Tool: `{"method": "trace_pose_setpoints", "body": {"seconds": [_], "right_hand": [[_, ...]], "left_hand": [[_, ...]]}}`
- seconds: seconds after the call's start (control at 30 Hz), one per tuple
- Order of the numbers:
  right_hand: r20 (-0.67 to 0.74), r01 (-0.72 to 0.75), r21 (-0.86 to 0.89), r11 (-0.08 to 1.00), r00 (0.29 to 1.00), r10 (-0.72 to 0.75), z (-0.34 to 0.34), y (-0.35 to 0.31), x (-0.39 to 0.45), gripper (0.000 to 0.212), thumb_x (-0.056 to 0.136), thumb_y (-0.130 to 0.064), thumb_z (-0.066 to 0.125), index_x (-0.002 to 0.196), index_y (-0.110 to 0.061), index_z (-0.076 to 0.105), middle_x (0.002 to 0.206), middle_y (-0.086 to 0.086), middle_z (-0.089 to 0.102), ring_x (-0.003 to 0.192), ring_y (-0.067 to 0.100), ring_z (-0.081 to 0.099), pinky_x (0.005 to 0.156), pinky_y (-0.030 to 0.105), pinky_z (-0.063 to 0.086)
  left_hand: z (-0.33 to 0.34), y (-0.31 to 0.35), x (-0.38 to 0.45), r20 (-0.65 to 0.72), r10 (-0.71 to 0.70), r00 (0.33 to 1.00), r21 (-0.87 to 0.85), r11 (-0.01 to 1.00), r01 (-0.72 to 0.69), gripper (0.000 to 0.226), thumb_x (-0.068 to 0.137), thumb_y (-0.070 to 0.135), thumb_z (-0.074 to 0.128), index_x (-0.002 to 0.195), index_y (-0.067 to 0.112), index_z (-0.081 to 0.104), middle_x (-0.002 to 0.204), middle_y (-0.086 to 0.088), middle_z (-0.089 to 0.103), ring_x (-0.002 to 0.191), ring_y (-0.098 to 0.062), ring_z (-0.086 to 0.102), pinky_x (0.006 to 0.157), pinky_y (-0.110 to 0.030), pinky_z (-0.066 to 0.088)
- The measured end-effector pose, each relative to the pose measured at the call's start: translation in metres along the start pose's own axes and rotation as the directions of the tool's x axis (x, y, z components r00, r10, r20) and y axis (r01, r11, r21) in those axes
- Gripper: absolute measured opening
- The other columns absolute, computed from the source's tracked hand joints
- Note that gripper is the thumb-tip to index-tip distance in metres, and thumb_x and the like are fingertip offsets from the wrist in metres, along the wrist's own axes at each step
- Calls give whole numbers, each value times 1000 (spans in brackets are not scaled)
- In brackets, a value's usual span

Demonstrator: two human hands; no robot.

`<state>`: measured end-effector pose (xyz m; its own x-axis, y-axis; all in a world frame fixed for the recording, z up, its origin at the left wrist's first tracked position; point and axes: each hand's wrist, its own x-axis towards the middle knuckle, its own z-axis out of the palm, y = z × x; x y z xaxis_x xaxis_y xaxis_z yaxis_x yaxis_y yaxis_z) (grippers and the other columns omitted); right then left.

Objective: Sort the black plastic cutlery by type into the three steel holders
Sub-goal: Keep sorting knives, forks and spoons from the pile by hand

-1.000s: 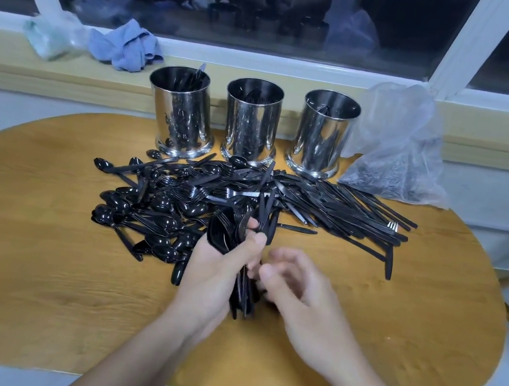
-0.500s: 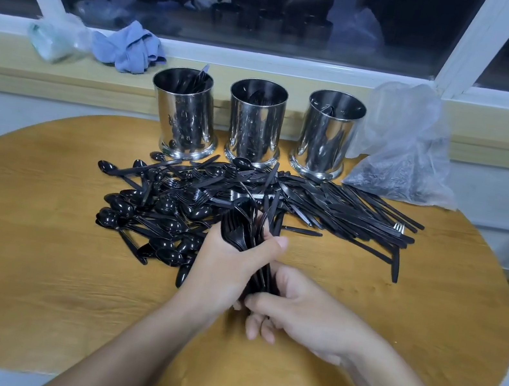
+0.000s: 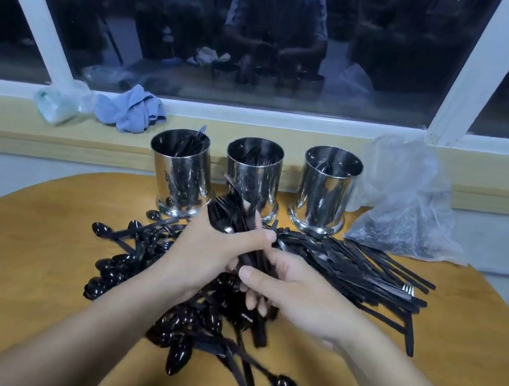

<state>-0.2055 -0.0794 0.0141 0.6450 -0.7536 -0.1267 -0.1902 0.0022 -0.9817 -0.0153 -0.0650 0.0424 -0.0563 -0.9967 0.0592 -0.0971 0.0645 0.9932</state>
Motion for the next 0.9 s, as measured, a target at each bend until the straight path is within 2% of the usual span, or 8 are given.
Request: {"method": "trace_pose_setpoints", "body": {"seconds": [0.1, 0.2, 0.33, 0.47, 0.6, 0.67, 0.77, 0.9], "right_hand": [[-183, 24, 40, 999, 983, -16, -28, -4, 40, 33, 105, -51, 68, 129, -29, 73, 124, -1, 78, 117, 15, 74, 102, 39, 60], [-417, -1, -65, 998, 909, -26, -57, 1, 78, 51, 99, -59, 72, 142, -32, 65, 131, -14, 72, 122, 5, 69, 112, 39, 54], [-481, -82, -275, 958, 874, -63, -76, 17, 125, 91, 95, -55, 79, 168, -24, 35, 164, -9, 48, 144, 9, 52, 125, 41, 43], [-511, -104, -339, 935, 855, -90, -80, 22, 161, 126, 81, -64, 87, 173, -22, 13, 175, -4, 31, 159, 17, 33, 130, 39, 32], [-581, -81, -318, 945, 804, -127, -81, 25, 186, 116, 65, -73, 91, 158, -31, 34, 154, -7, 53, 139, 15, 55, 118, 43, 48], [-574, -45, -293, 955, 807, -138, -80, 27, 198, 123, 64, -71, 93, 161, -30, 29, 148, -10, 55, 131, 9, 57, 113, 37, 49], [-561, 7, -257, 966, 813, -155, -79, 28, 207, 126, 70, -64, 95, 166, -34, 19, 150, -13, 53, 136, 7, 54, 114, 33, 45], [-552, 16, -269, 963, 817, -168, -77, 32, 211, 123, 70, -75, 87, 166, -39, 19, 162, -10, 50, 147, 13, 50, 122, 47, 45]], "left_hand": [[-18, 24, 51, -100, 63, 993, 74, 996, -56, 26, 100, 18, 82, 89, -6, 74, 74, -23, 69, 48, -12, 46, 48, -21, 38], [-41, 46, 112, -227, 123, 966, 128, 987, -95, 28, 95, 26, 85, 92, -2, 78, 92, -24, 78, 55, -19, 47, 52, -26, 38], [-59, 60, 189, -346, 159, 925, 243, 967, -76, 29, 82, 24, 86, 91, -1, 74, 86, -17, 80, 58, -22, 55, 58, -35, 47], [-59, 41, 243, -317, 161, 934, 549, 835, 43, 33, 74, 33, 87, 83, 6, 69, 78, -8, 75, 76, -32, 71, 69, -46, 59], [-55, 12, 262, -230, 58, 971, 722, 680, 130, 36, 83, 37, 91, 73, 19, 61, 71, 4, 65, 66, -17, 60, 53, -31, 39], [-52, -1, 267, -167, 8, 986, 817, 561, 134, 36, 80, 46, 92, 81, 19, 69, 78, 2, 69, 74, -19, 65, 55, -30, 41], [-47, -8, 274, -153, -54, 987, 873, 461, 160, 45, 69, 55, 87, 84, 16, 70, 79, -1, 71, 78, -26, 70, 61, -33, 49], [-41, 3, 276, -118, -136, 984, 907, 389, 163, 53, 74, 62, 87, 78, 13, 66, 75, -3, 69, 73, -26, 67, 57, -33, 44]]}}
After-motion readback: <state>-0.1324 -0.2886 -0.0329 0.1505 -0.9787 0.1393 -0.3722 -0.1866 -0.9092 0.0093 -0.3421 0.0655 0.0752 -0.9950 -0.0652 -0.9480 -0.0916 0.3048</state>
